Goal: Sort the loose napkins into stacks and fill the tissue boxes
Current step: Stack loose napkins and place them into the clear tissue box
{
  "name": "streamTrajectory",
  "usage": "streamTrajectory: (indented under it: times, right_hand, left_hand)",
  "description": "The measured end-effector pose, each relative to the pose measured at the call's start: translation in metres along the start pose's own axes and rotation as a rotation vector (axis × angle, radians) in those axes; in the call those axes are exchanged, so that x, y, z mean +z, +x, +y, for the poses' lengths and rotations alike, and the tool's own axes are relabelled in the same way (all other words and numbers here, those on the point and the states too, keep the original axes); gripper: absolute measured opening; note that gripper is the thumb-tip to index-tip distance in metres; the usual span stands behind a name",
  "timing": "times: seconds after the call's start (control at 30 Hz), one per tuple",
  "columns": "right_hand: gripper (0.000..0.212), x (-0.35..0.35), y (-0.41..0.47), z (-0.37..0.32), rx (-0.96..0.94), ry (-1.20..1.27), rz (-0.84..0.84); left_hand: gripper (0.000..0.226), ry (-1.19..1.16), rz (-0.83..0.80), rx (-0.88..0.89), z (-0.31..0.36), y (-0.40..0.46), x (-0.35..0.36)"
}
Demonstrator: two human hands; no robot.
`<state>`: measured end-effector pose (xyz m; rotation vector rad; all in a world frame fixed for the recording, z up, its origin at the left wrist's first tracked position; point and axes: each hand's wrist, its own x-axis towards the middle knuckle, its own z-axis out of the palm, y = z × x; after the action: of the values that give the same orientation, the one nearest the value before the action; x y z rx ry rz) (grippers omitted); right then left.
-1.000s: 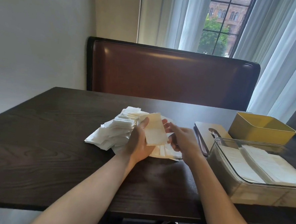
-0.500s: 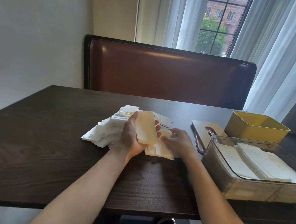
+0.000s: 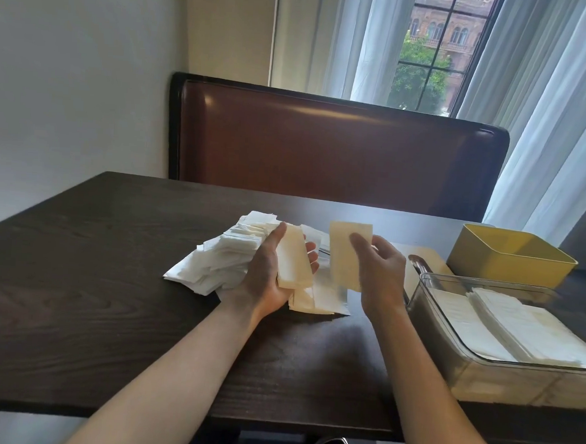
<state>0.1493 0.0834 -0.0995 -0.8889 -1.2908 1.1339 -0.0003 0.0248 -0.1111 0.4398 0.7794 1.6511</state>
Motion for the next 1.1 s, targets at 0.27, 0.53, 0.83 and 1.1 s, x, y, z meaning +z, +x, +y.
streamTrajectory:
  times: [0.27, 0.53, 0.83, 1.1]
  right_hand:
    - [0.023, 0.011, -0.006, 0.003, 0.049, -0.003, -0.238]
    - [0.029, 0.015, -0.002, 0.01, 0.015, -0.127, -0.301]
    - [0.035, -0.001, 0.02, 0.036, 0.08, -0.615, -0.21]
    - [0.013, 0.0, 0.014, 0.031, 0.057, -0.543, -0.226]
  left_hand:
    - [0.071, 0.15, -0.211, -0.071, -0.014, -0.011, 0.012]
    - [0.034, 0.234, -0.152, -0.102, -0.02, -0.006, 0.011]
    - [0.038, -0.135, -0.018, 0.102, 0.012, 0.002, -0.001]
    - [0.048, -0.062, 0.003, 0.093, 0.011, -0.002, -0.003]
